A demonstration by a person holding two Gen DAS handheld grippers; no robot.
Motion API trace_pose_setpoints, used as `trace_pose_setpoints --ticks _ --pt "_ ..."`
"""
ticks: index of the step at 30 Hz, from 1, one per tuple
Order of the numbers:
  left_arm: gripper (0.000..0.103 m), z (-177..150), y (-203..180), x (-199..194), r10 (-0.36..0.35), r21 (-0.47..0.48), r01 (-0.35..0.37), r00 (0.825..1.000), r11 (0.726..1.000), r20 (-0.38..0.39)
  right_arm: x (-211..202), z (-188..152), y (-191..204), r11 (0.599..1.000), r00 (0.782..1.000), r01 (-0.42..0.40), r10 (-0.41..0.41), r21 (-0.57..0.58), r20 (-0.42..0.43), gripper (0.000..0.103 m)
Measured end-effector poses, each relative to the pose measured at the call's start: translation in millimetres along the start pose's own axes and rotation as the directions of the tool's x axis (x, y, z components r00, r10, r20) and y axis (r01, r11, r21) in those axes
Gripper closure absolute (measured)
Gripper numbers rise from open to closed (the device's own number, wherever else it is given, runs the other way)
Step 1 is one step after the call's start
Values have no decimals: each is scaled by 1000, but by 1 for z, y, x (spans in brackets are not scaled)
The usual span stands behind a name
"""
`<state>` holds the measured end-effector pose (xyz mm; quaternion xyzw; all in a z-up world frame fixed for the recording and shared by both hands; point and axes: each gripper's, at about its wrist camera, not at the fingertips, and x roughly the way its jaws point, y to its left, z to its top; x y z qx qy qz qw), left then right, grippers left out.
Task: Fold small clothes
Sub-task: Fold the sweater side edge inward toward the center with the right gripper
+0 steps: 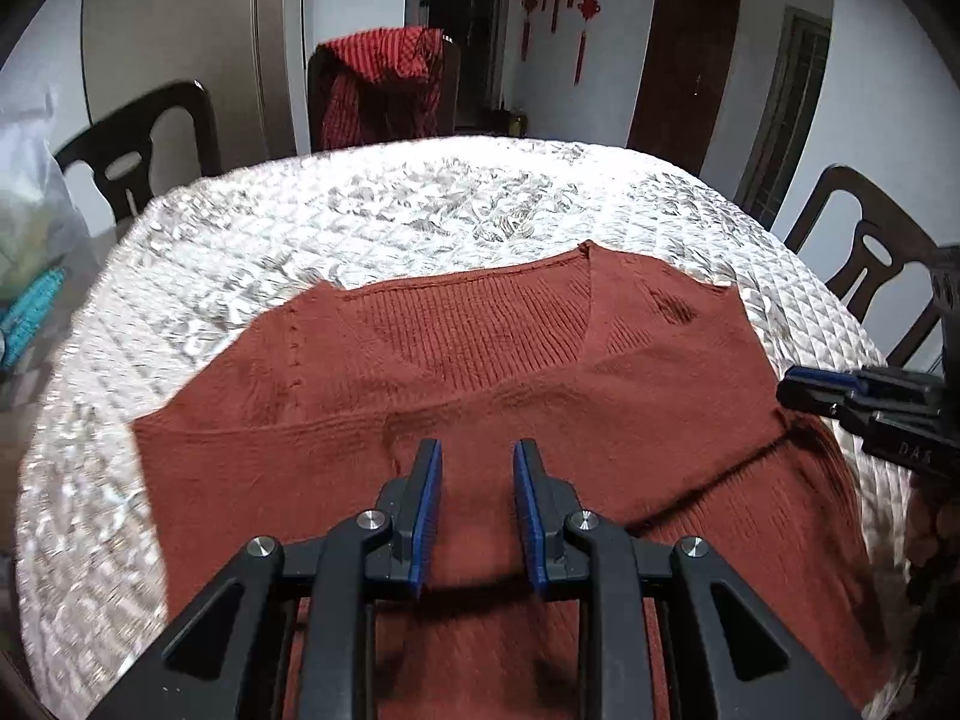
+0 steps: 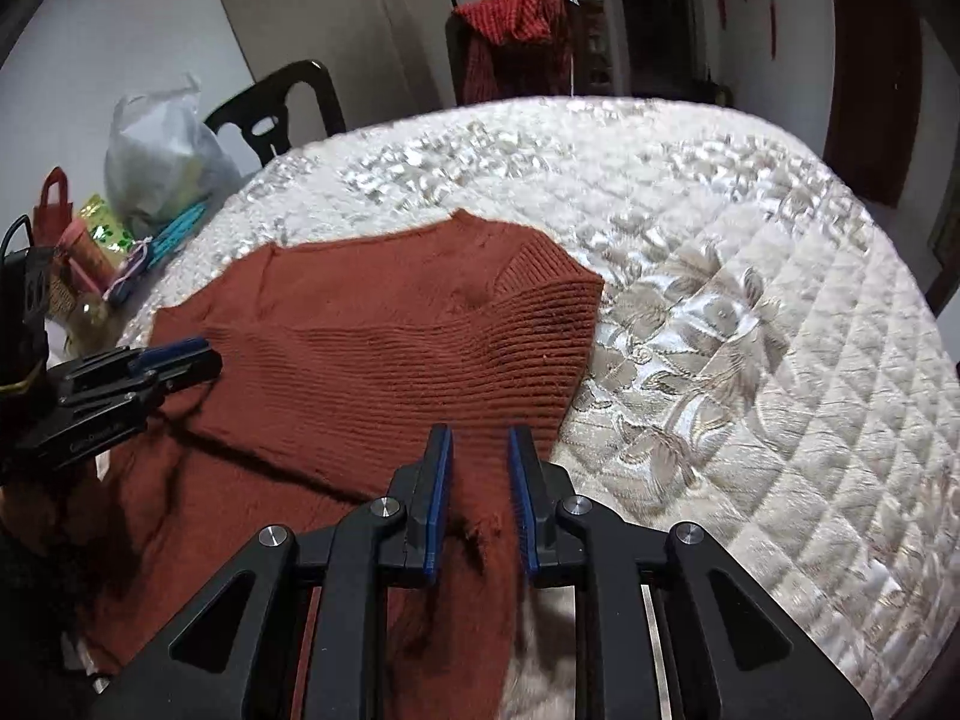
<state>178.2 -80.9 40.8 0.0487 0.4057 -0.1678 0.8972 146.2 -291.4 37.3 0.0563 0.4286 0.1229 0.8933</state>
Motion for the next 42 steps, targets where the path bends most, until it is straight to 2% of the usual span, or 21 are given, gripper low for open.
trace_pose_setpoints --ticks 3,5,6,12,21,23,25,27,35,42 --pt "69 -11 -3 -7 -12 -16 12 1000 1000 0 -4 -10 4 1000 1000 6 -6 -21 3 84" --pt "69 -18 -6 2 17 -1 -17 999 1000 -28 7 -16 3 999 999 30 -30 -30 -27 84" --pt "68 -19 -7 3 29 6 -28 999 1000 -15 8 -17 1 999 999 37 -38 -24 -23 84" --pt "68 -22 -14 -14 61 30 -61 998 998 3 -11 -19 0 1000 1000 17 -17 -12 -2 84" --pt "66 -38 -15 -40 102 13 -103 994 995 33 -39 -29 4 1000 999 -25 25 3 41 84" --pt "62 -42 -14 -50 109 -1 -109 993 994 49 -46 -33 5 999 998 -36 36 6 48 80" --pt "61 -47 -14 -58 120 -12 -119 991 993 62 -52 -37 7 999 997 -51 50 11 53 69" --pt "61 -53 -13 -66 125 -25 -124 990 992 71 -57 -44 8 998 996 -67 67 12 56 63" --pt "56 -88 -2 -90 177 -61 -173 981 983 80 -62 -79 6 990 992 -122 120 65 26 62" --pt "55 -124 22 -99 197 -154 -190 980 970 33 -57 -110 6 983 988 -149 152 105 -22 61"
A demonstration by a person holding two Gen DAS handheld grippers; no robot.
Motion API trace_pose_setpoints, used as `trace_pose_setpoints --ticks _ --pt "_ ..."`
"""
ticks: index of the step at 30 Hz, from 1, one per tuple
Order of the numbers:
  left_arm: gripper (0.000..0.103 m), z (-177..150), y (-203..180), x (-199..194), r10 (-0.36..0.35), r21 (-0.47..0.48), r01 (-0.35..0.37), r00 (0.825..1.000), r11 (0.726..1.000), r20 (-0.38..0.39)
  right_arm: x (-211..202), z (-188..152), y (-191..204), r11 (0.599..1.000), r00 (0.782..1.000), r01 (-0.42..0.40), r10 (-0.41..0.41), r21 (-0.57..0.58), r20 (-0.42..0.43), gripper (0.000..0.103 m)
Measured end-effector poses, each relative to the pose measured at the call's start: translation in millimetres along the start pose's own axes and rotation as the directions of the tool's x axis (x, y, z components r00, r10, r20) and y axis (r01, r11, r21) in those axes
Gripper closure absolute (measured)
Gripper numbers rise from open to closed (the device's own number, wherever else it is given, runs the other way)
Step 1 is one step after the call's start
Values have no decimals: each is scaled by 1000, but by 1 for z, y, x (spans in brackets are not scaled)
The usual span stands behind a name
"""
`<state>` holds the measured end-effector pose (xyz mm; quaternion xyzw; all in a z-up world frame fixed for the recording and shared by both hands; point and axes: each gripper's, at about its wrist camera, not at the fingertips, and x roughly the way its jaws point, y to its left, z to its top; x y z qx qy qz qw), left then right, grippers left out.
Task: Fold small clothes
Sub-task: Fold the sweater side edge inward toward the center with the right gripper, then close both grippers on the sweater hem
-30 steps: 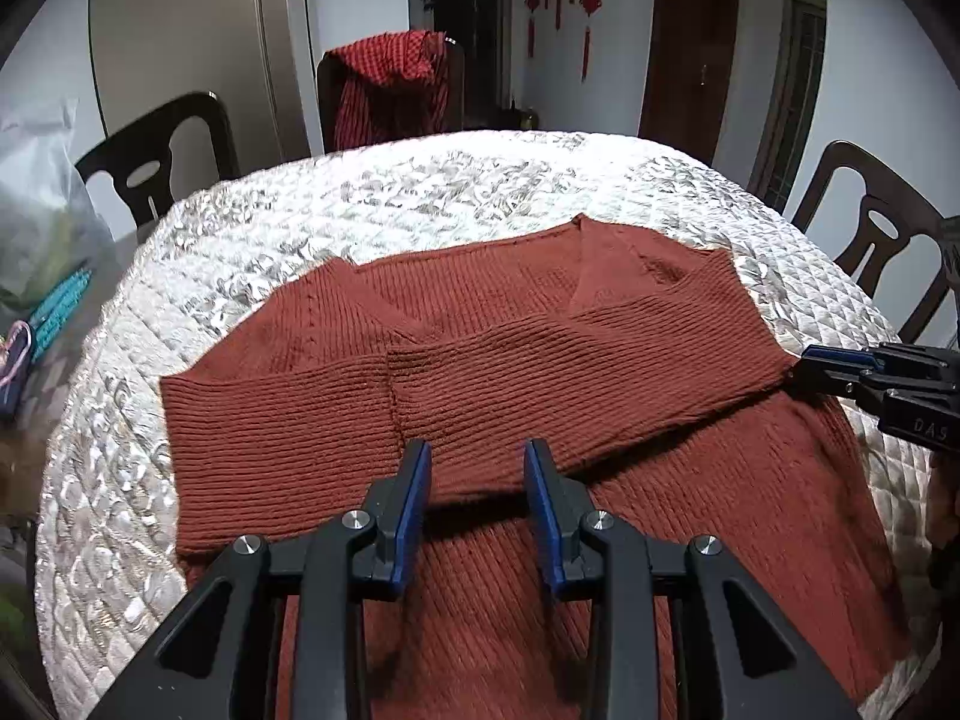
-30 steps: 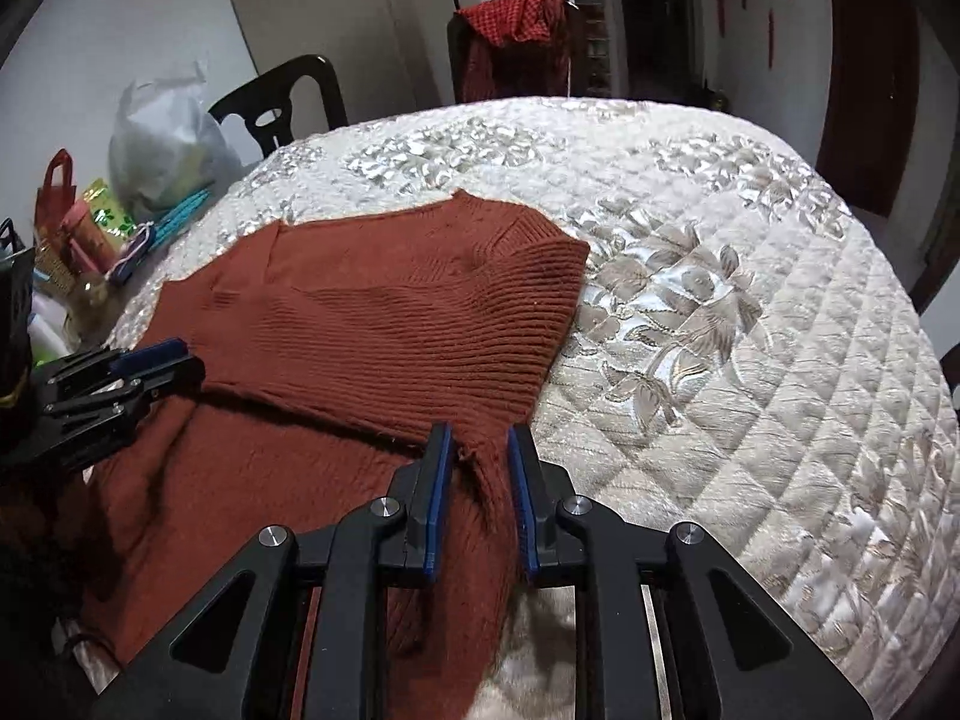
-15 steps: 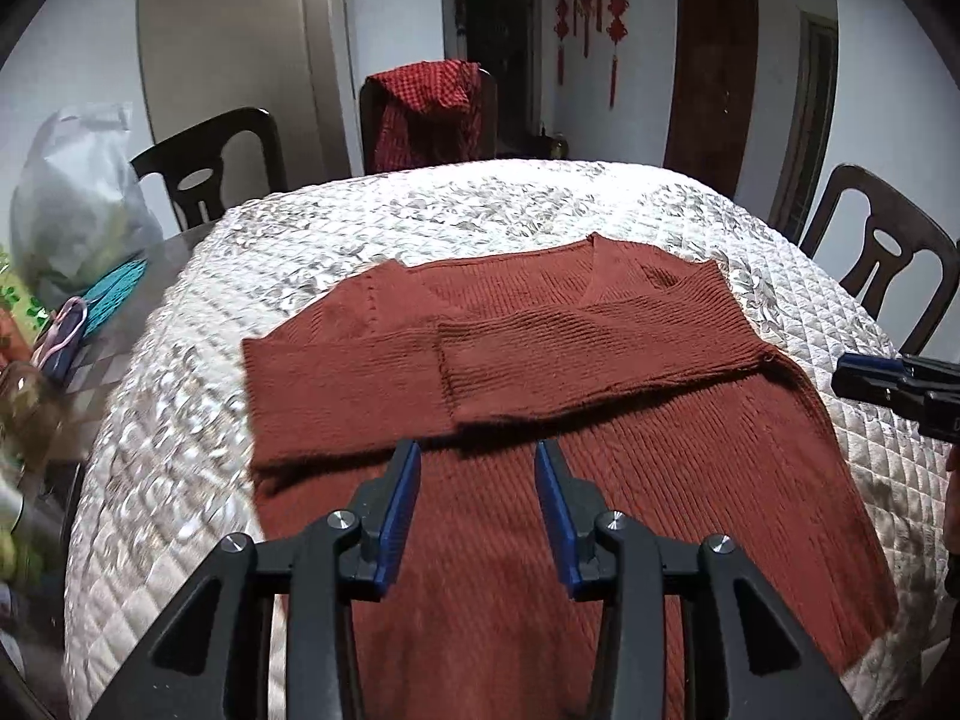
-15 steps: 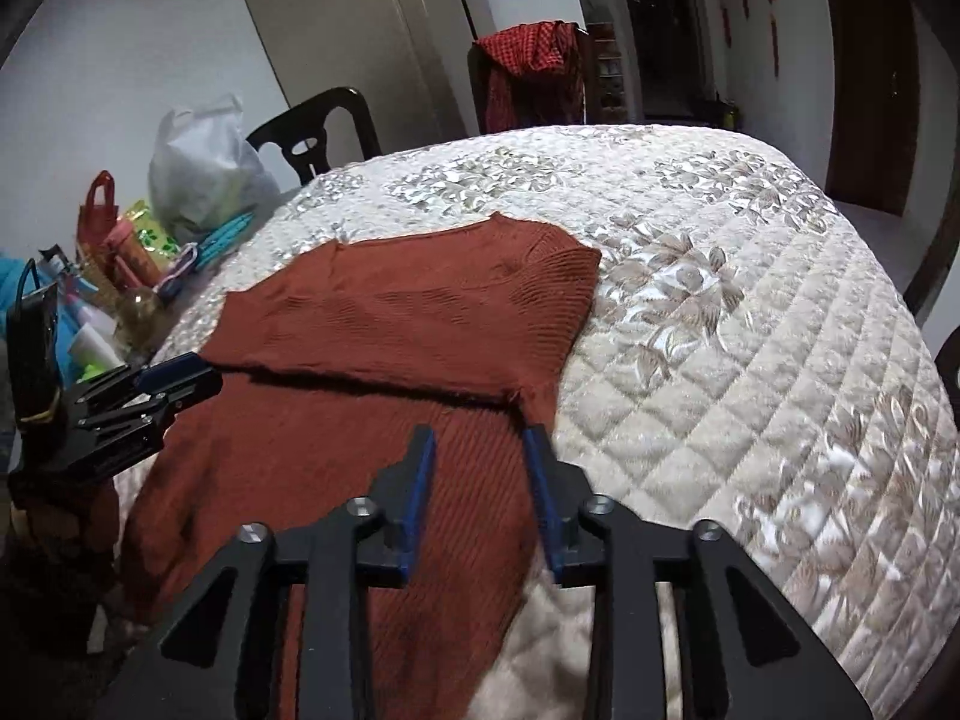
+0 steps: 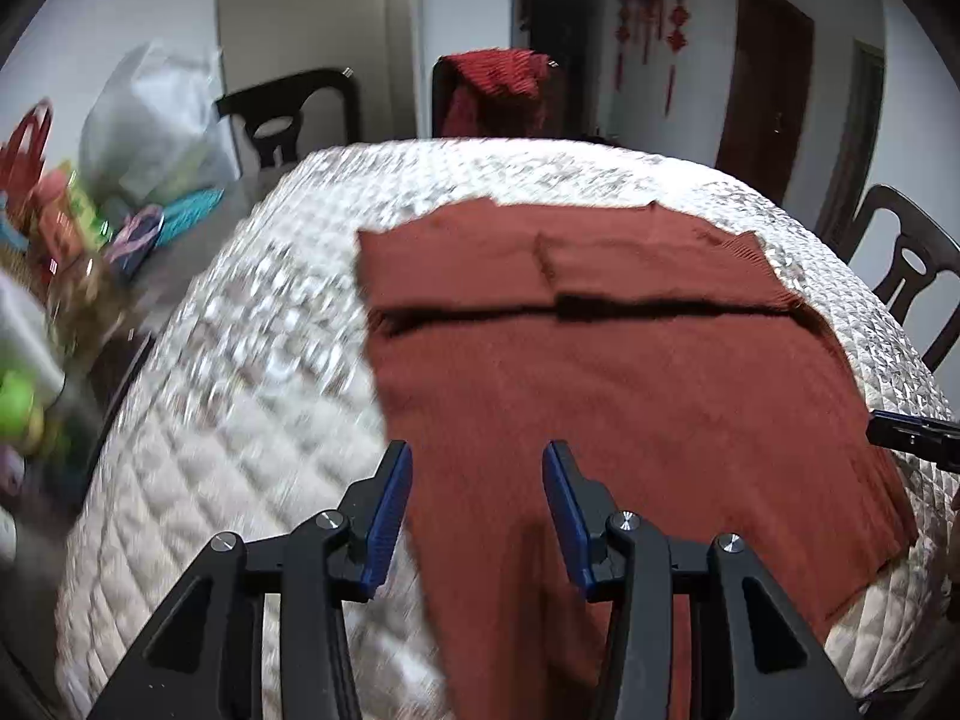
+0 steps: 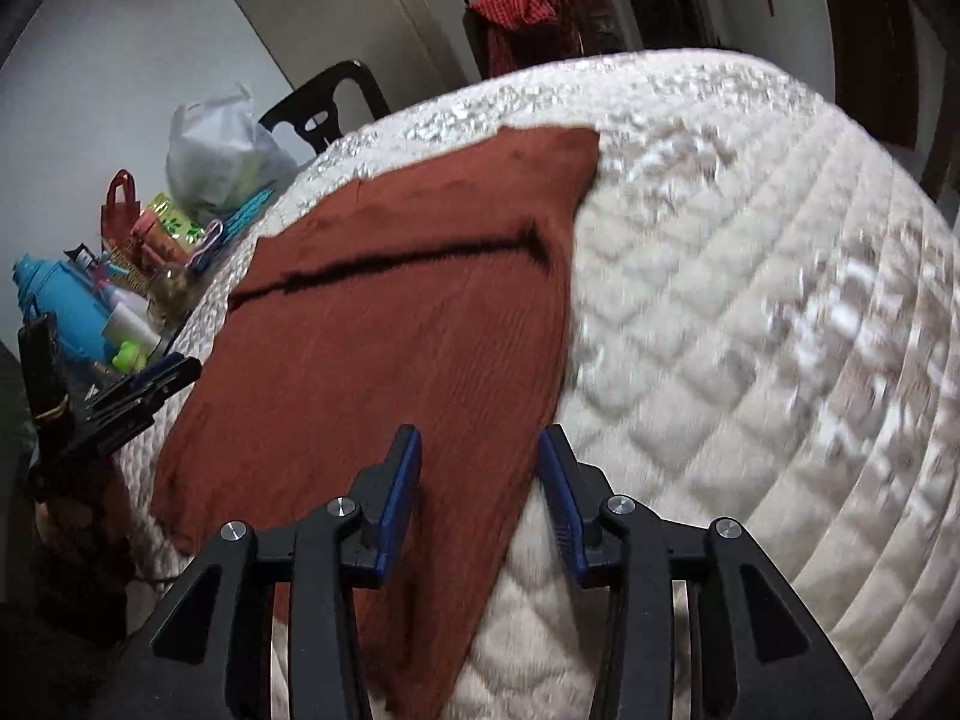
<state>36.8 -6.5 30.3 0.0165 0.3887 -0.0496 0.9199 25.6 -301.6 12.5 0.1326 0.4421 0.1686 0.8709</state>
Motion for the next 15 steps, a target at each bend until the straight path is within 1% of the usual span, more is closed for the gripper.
trace_pose_setpoints --ticks 4,7,10,12,15 --pt "55 -21 16 0 -33 -65 30 998 997 -45 -7 -10 1 999 1000 -30 30 16 7 61" --pt "55 -33 18 -12 -54 -82 51 998 995 -31 -10 -17 3 998 998 -62 62 27 -4 61" --pt "55 -43 17 -19 -120 -107 115 992 988 -43 -13 -26 7 995 995 -99 99 33 -14 61" --pt "55 -49 13 -26 -129 -93 125 991 988 -35 -15 -31 9 994 994 -108 109 34 -12 61" --pt "55 -54 11 -31 -170 -110 166 985 980 -33 -18 -35 9 991 992 -127 128 45 -14 61"
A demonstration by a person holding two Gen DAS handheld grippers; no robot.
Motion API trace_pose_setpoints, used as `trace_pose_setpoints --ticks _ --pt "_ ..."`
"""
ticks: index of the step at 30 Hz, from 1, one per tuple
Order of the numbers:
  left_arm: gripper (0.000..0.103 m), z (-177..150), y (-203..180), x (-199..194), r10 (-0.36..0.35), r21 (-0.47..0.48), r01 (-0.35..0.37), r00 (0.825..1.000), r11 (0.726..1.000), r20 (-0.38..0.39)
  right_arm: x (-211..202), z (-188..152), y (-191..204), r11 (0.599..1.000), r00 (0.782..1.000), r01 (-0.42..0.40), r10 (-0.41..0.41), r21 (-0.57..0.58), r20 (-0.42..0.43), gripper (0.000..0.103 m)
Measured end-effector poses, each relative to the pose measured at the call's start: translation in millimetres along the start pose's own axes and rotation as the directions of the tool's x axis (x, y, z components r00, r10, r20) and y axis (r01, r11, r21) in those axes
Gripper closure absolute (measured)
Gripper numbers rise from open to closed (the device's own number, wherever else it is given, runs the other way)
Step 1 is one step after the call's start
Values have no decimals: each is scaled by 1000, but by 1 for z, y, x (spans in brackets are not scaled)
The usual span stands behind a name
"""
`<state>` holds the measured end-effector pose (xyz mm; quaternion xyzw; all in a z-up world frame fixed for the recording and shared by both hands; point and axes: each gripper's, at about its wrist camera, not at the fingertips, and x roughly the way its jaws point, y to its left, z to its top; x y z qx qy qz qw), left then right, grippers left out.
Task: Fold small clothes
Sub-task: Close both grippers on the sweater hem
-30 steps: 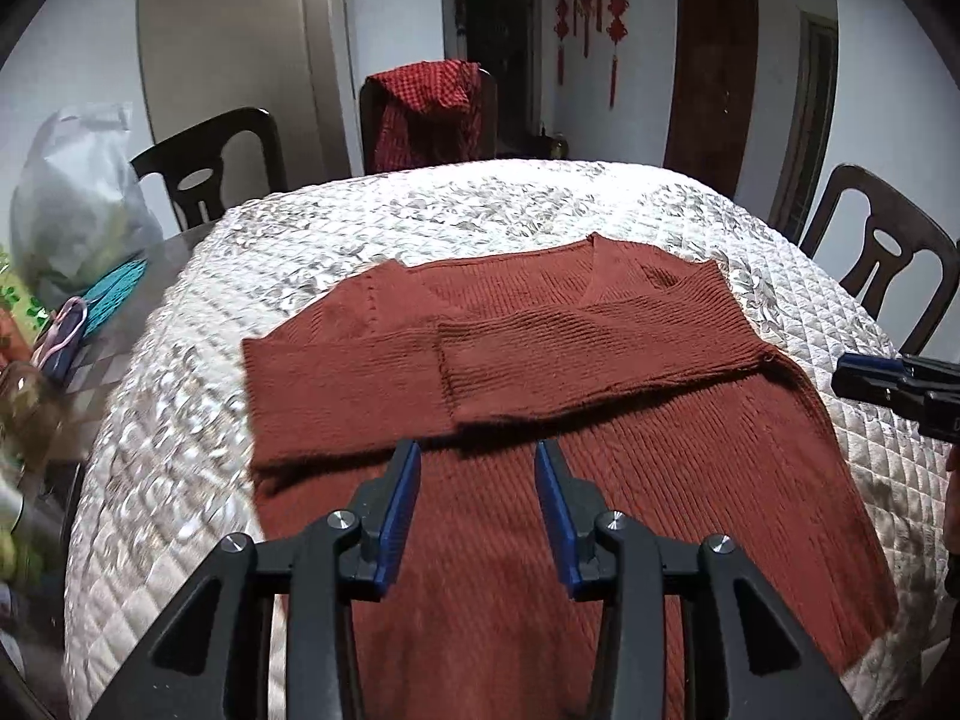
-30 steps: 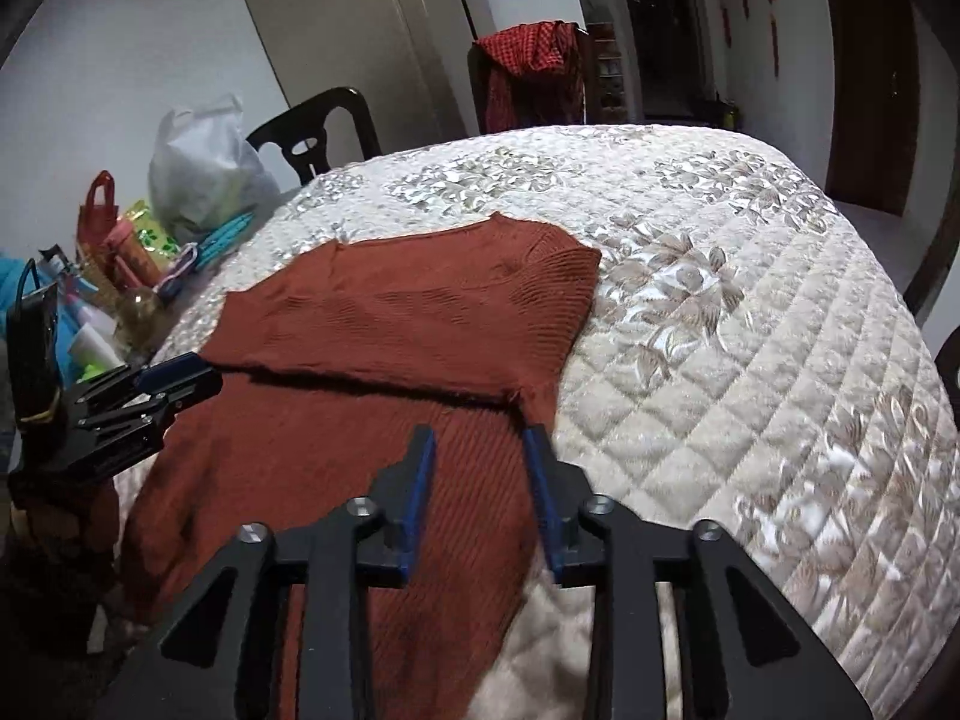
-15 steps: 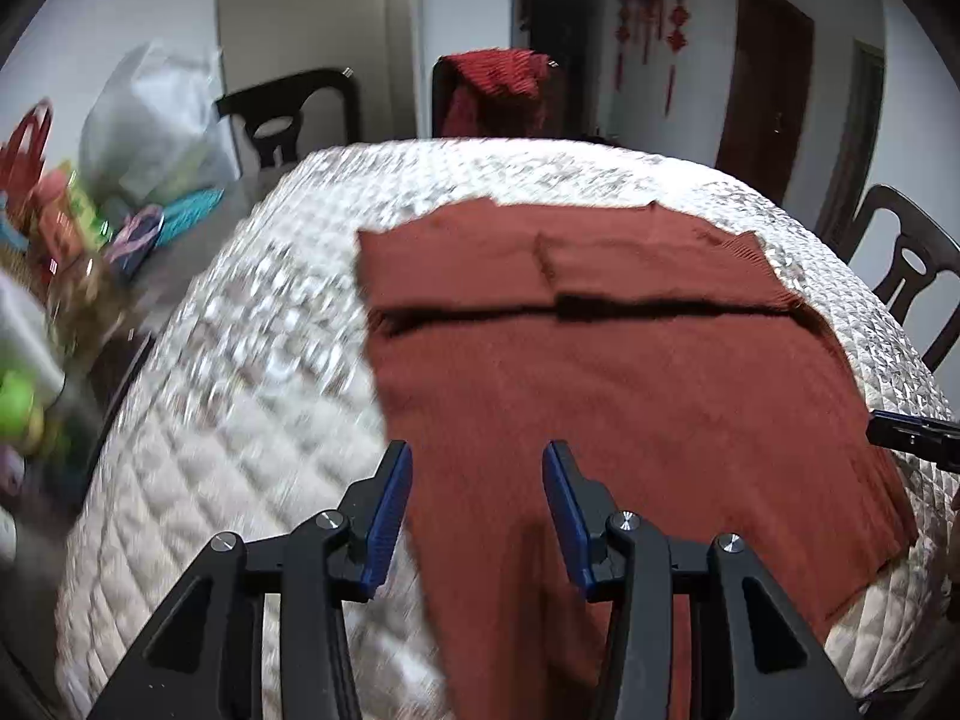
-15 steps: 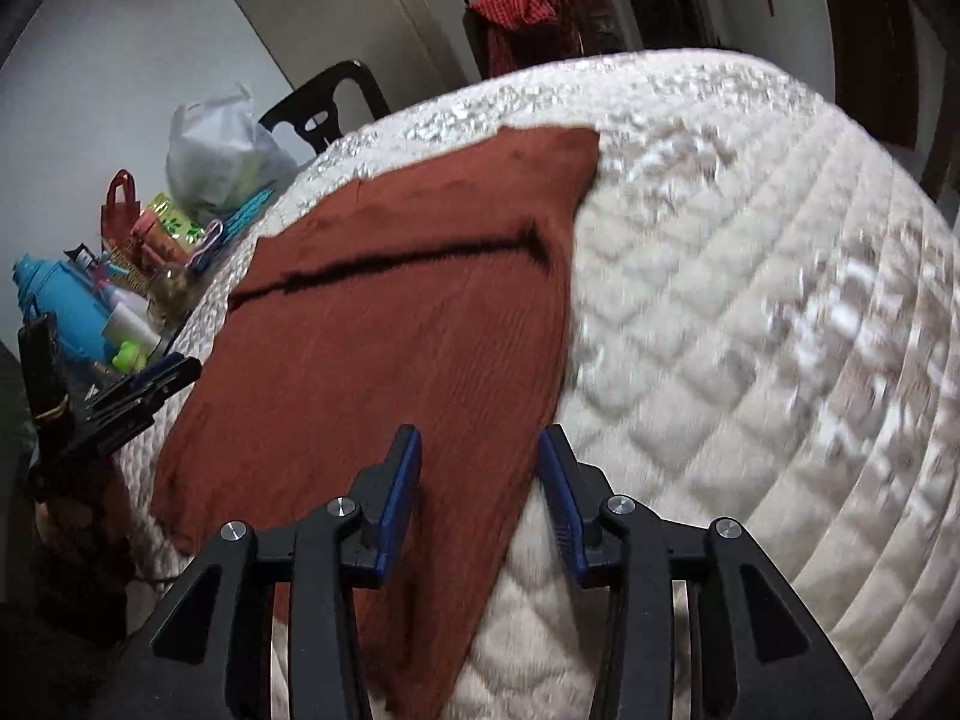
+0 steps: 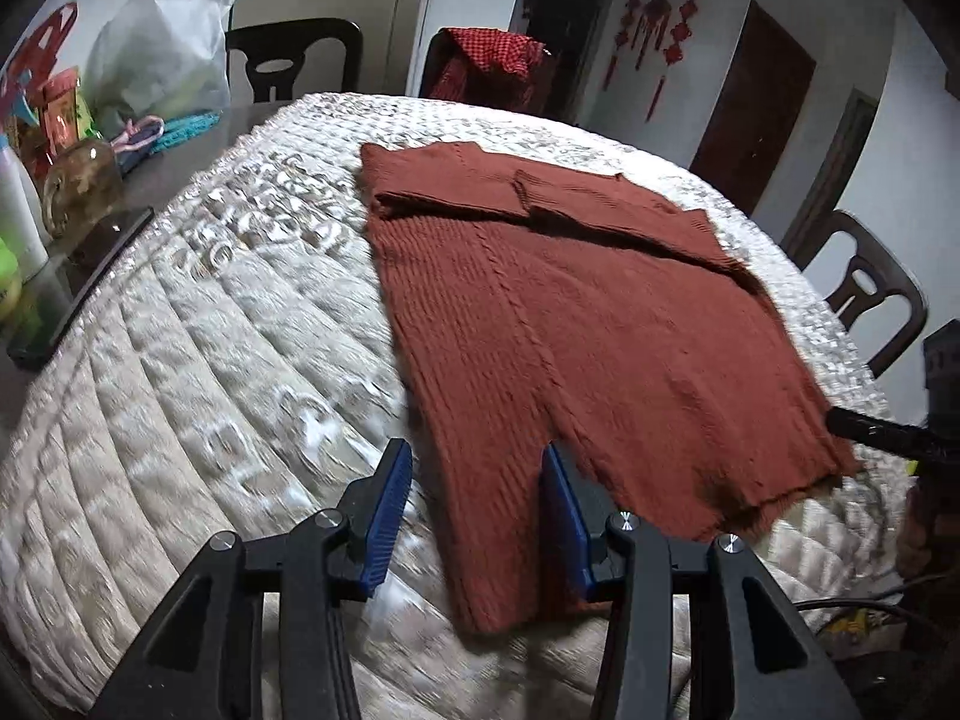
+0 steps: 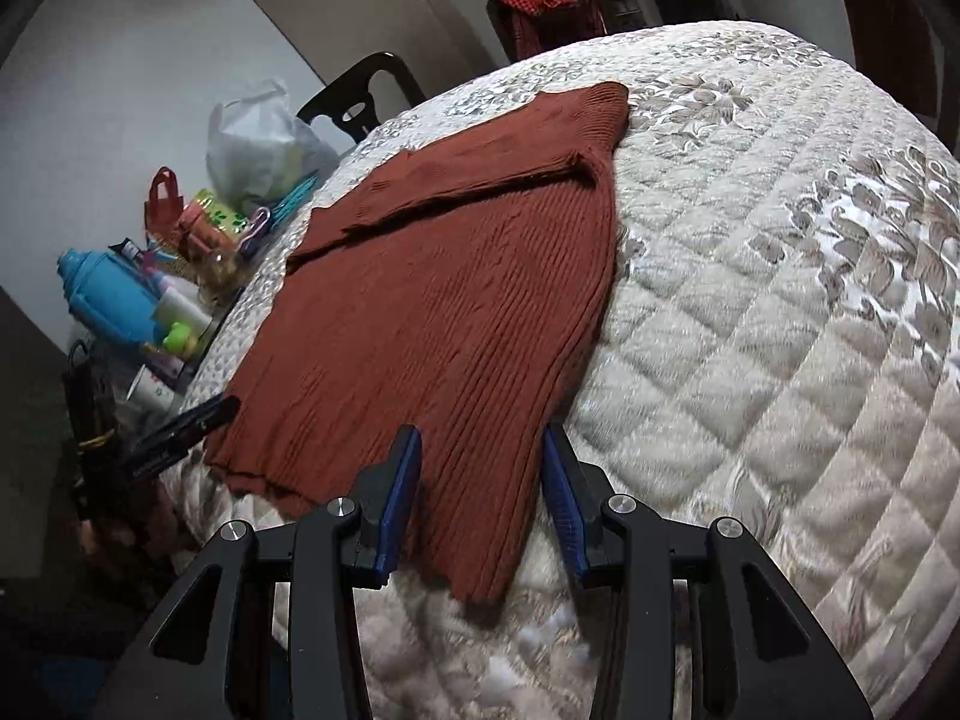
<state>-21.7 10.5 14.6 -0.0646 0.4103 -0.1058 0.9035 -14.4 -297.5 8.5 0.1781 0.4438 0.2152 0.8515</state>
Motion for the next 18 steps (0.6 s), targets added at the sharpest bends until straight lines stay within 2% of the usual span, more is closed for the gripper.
trace_pose_setpoints --ticks 2,5,6,11,13,16,18 --pt "60 -2 -1 -1 -18 -9 18 1000 1000 -4 0 -1 1 1000 1000 1 -1 -3 0 61" --pt "69 -4 -3 -1 -5 -15 5 1000 1000 0 0 -1 2 1000 1000 8 -8 -1 1 62" --pt "76 -4 -1 -2 -7 -27 7 1000 1000 0 0 -1 3 1000 1000 10 -10 -2 0 64" --pt "86 -4 4 -1 -28 -53 29 1000 998 8 4 -3 6 1000 1000 5 -5 -10 -6 75" --pt "92 -4 4 -1 -43 -49 43 999 998 11 8 -3 5 1000 1000 1 -1 -1 -20 93" --pt "95 -2 12 -5 -87 -78 88 996 993 24 5 -4 5 1000 1000 -15 15 1 -11 96" --pt "96 1 20 -14 -114 -97 120 992 988 61 -4 -5 5 999 999 -43 43 1 13 96"
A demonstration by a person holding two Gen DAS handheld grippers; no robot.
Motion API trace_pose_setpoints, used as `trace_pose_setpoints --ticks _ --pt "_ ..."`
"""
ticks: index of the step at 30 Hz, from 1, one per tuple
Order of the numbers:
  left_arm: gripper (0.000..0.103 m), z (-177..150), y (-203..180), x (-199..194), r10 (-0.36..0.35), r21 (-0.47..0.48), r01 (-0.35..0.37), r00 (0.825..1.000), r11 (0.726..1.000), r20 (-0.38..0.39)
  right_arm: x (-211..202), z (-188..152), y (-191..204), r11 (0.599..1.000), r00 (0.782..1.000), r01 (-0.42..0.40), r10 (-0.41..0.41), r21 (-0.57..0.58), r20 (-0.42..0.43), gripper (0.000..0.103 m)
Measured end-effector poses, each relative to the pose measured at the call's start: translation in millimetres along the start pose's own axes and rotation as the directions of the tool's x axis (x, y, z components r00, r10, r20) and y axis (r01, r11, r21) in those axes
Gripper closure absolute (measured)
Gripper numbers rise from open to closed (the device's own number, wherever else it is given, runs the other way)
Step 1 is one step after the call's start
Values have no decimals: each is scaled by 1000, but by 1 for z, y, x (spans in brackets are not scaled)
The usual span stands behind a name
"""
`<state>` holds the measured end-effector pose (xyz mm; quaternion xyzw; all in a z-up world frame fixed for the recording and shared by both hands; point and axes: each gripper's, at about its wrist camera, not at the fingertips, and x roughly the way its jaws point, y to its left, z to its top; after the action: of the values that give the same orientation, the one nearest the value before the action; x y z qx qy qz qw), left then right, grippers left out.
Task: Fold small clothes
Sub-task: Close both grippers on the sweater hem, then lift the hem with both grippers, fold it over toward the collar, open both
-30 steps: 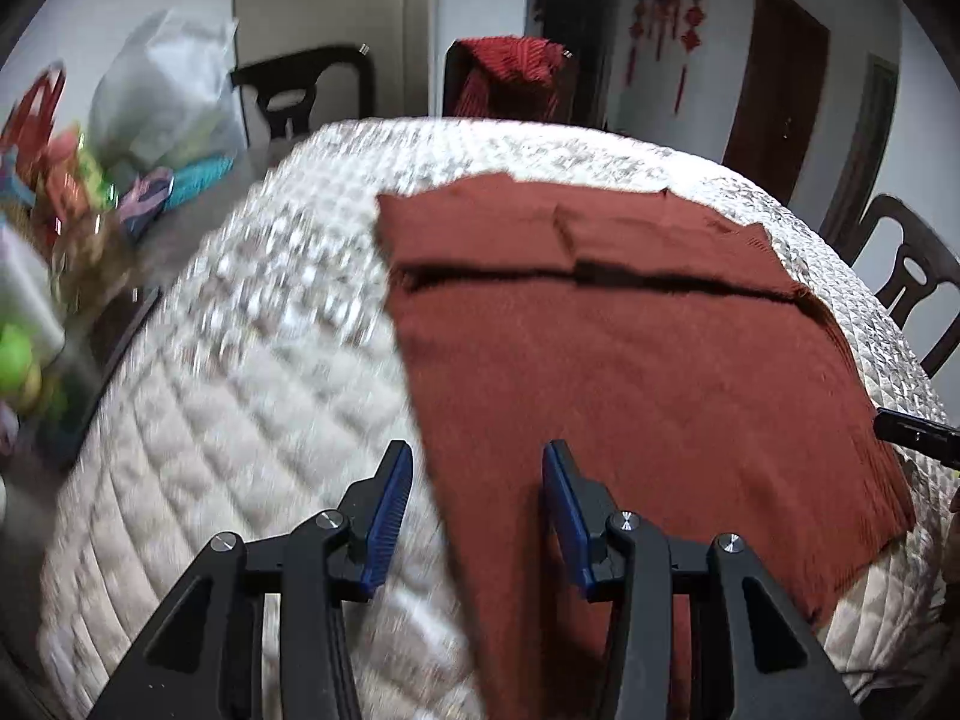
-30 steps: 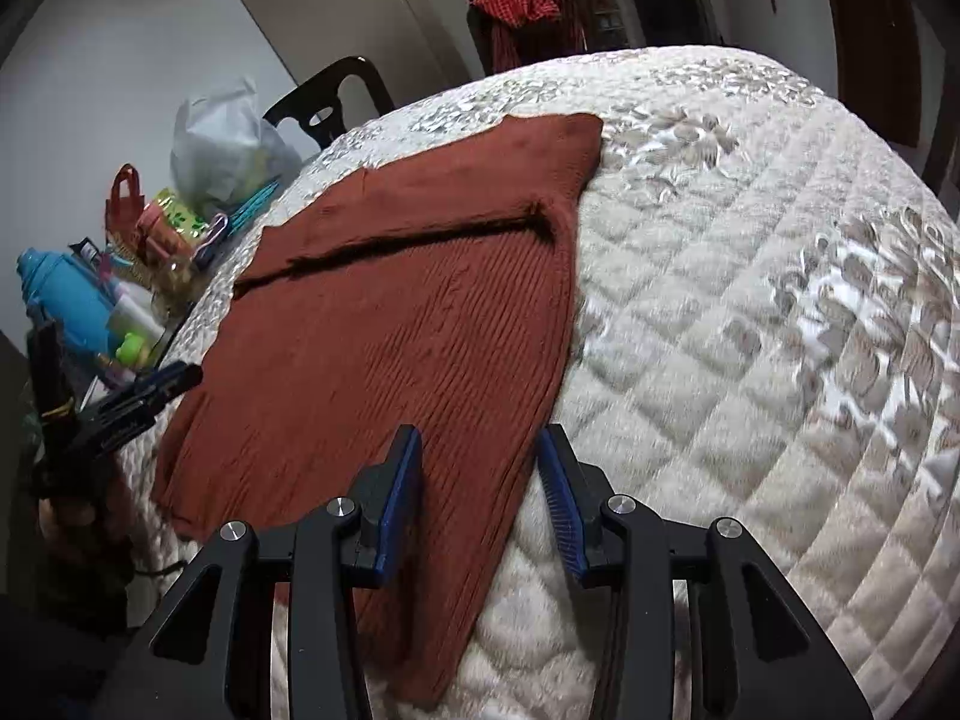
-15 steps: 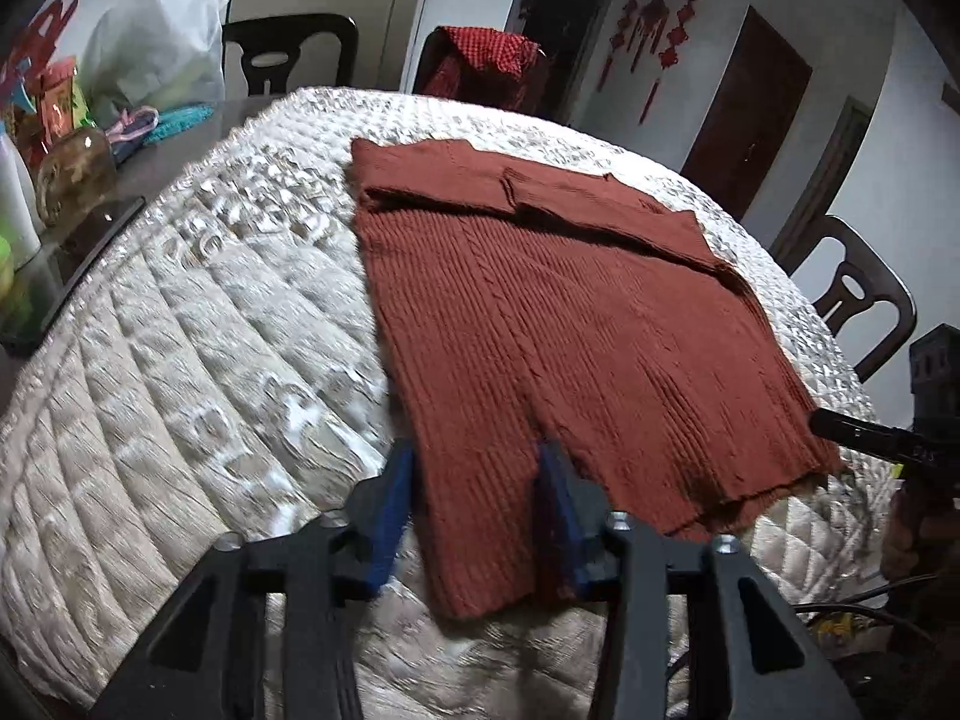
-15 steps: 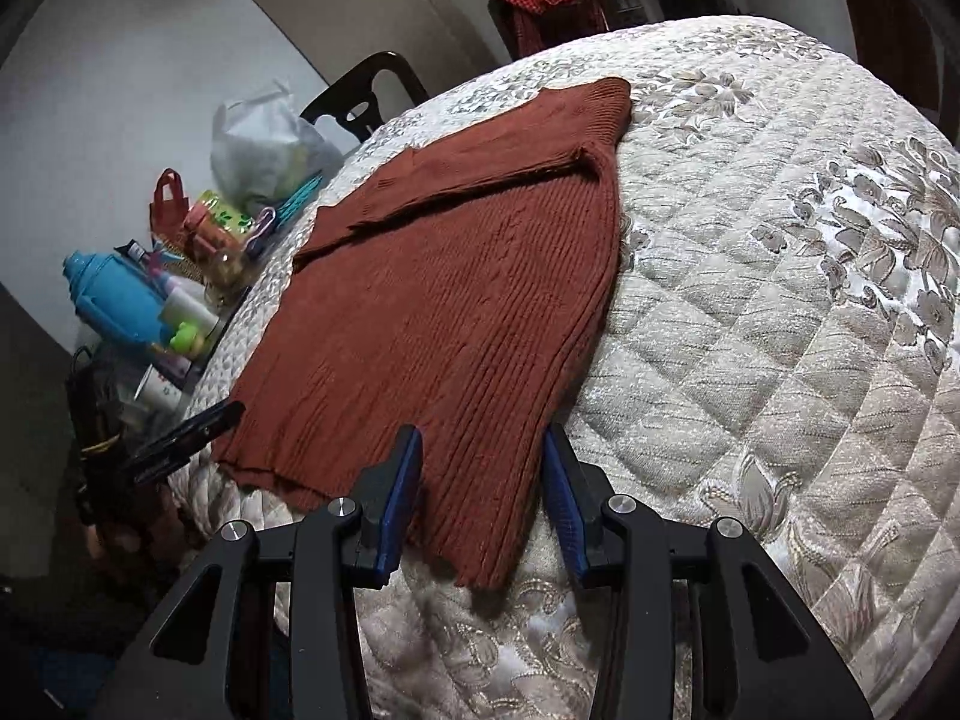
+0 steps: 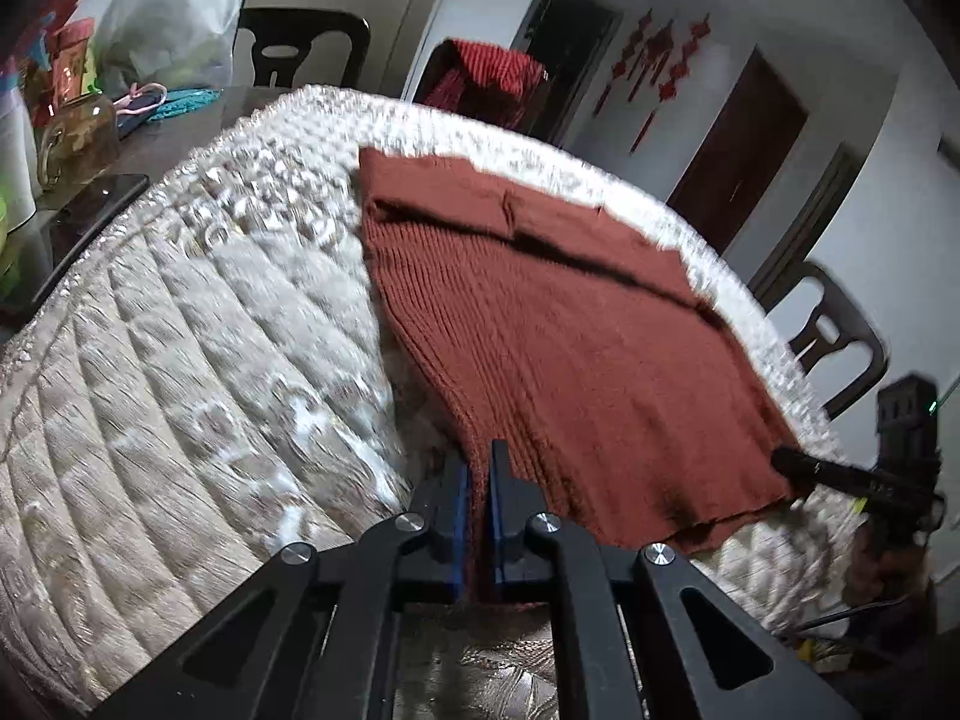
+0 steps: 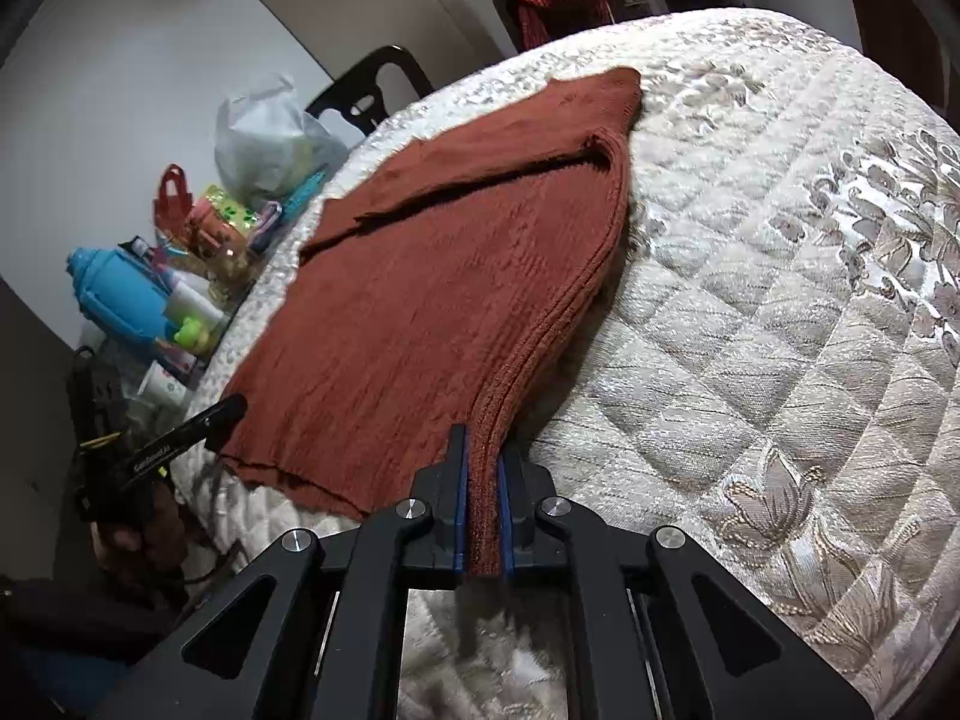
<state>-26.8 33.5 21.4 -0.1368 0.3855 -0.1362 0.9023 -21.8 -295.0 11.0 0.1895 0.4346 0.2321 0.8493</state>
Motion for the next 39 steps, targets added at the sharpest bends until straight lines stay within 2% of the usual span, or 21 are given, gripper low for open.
trace_pose_setpoints --ticks 6,11,21,26,30,34,39 --pt "96 14 12 -34 -53 -33 57 993 998 104 -38 0 -2 996 992 -88 86 16 96 97" --pt "96 20 11 -63 -100 -31 108 977 994 186 -67 1 6 987 973 -160 159 -10 164 97" --pt "96 46 10 -66 -131 -39 144 963 989 236 -72 22 11 975 948 -222 221 -20 229 97" --pt "96 78 11 -54 -130 -47 146 958 988 254 -66 56 7 969 931 -249 241 -7 275 97" --pt "96 115 12 -29 -110 -43 125 963 991 244 -55 90 2 971 928 -237 225 5 296 97" --pt "96 151 18 3 -92 -53 105 973 993 211 -32 129 -12 971 933 -233 209 48 292 97" --pt "96 182 31 60 -50 -85 61 991 995 124 11 166 -39 967 957 -210 172 147 235 97"
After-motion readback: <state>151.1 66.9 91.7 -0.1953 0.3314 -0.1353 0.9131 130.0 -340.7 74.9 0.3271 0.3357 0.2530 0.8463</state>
